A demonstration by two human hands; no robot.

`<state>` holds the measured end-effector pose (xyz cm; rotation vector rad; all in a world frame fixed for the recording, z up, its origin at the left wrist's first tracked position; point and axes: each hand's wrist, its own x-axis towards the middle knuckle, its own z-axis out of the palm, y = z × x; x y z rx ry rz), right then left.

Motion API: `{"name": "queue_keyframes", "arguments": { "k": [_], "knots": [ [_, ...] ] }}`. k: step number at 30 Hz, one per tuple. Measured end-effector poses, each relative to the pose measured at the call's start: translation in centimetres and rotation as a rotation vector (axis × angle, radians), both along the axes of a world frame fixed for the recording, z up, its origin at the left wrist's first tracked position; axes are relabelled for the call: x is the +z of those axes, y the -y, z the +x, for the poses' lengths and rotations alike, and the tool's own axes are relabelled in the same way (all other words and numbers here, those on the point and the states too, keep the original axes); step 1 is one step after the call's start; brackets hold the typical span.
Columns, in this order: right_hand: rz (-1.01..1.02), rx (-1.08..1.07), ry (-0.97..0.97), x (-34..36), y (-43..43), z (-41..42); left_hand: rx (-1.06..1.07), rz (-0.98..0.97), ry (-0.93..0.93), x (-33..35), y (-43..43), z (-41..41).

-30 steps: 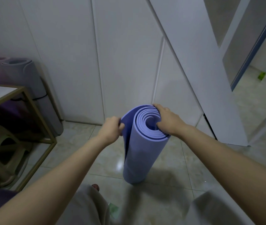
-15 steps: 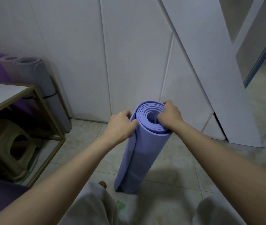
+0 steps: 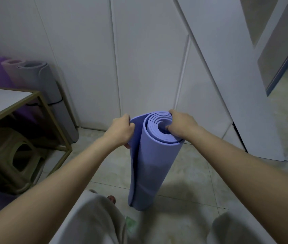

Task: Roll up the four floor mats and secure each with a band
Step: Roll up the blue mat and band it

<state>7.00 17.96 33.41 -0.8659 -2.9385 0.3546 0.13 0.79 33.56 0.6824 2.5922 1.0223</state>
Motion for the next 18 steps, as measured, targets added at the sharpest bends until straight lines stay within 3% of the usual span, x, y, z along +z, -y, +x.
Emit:
{"name": "queue_keyframes", "arguments": {
  "k": [4,13,15,18],
  "knots": [
    [0.047,-0.041,-0.064,0.3,0.9,-0.9,-0.04,-0.006,0.011,-0.1,0.0,1.3],
    [0.013,-0.167,-0.098,-0.2,2.2,-1.3,0.101,0.275,0.28,-0.3,-0.5,1.8],
    [-0.057,-0.176,-0.186,-0.2,2.7,-1.2,0.066,0.226,0.335,-0.4,-1.2,2.4],
    [-0.204,-0.138,-0.437,-0.9,4.3,-0.7,0.127,0.129,0.232,-1.6,-2.0,2.6]
  ]
}}
